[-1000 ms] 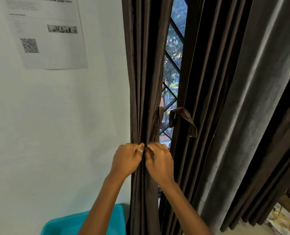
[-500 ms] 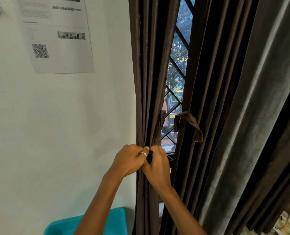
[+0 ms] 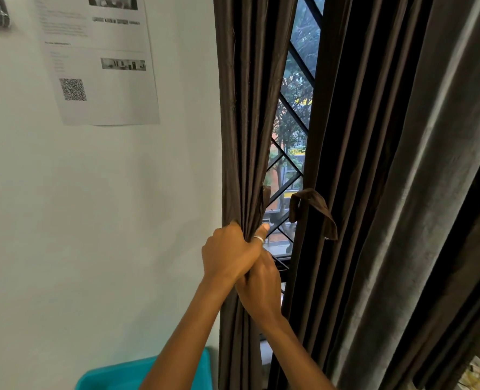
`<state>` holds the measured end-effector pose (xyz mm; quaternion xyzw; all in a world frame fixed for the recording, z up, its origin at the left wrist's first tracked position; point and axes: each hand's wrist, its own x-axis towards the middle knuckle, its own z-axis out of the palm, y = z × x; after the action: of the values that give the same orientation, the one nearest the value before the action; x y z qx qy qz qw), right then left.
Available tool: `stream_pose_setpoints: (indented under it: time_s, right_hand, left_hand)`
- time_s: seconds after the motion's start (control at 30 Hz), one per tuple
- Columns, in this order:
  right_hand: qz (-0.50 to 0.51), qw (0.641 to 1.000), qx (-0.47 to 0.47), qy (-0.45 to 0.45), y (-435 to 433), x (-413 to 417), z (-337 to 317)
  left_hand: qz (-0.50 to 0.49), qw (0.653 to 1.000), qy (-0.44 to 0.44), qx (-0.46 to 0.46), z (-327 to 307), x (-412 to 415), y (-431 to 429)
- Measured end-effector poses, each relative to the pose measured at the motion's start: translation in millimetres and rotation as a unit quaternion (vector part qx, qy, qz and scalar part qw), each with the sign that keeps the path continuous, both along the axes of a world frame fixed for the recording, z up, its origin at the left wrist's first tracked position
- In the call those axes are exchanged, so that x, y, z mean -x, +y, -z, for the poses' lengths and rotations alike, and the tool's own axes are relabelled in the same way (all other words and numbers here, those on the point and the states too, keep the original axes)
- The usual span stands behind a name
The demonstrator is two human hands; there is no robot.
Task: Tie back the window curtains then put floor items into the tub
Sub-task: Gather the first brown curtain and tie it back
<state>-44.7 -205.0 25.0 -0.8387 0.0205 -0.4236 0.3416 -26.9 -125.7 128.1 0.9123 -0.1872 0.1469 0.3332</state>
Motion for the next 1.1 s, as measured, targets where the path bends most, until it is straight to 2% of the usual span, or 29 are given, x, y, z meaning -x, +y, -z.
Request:
stream_pose_setpoints:
  time_s: [0.13,0.23,0.37,0.53,0.67,0.77,0.83,0.9,0.97,1.1]
  right_hand:
    - [-0.074,0.997,-0.006,0.024,-1,10,-15]
    - [-0.121,0.990,-0.071,0.033,-9,22,-43]
    - [-0.091,0.982,-0.167,-0.014,-15,28,-84]
    - [-0.014,0.987,-0.137,0.089,-3,6,-120]
    - [0.018,0.990,-0.118,0.073,-6,-3,-125]
    - [-0.008,0.985,-0.155,0.070,-16,2,-129]
    - [-0.035,0.976,-0.201,0.075,-22,7,-133]
    - [-0.058,0.964,-0.246,0.086,-30,8,-135]
    - [-0.088,0.951,-0.279,0.097,-37,11,-136]
    - [-0.152,0.927,-0.329,0.095,-40,18,-140]
  left_hand:
    - [-0.015,0.999,0.009,0.032,1,-4,1]
    - [0.000,0.999,0.007,0.034,0,-7,5]
    - [0.030,0.999,0.014,0.021,0,-9,9]
    - [0.060,0.998,0.025,-0.004,-2,-1,9]
    - [0.142,0.989,0.027,0.012,-3,0,9]
    - [0.236,0.970,0.037,0.048,-4,-3,18]
    - [0.224,0.968,0.028,0.111,-4,-8,25]
    - [0.150,0.974,0.015,0.172,-4,-18,29]
    - [0.101,0.977,0.020,0.185,-8,-26,29]
    - [0.146,0.968,0.049,0.196,-25,-31,26]
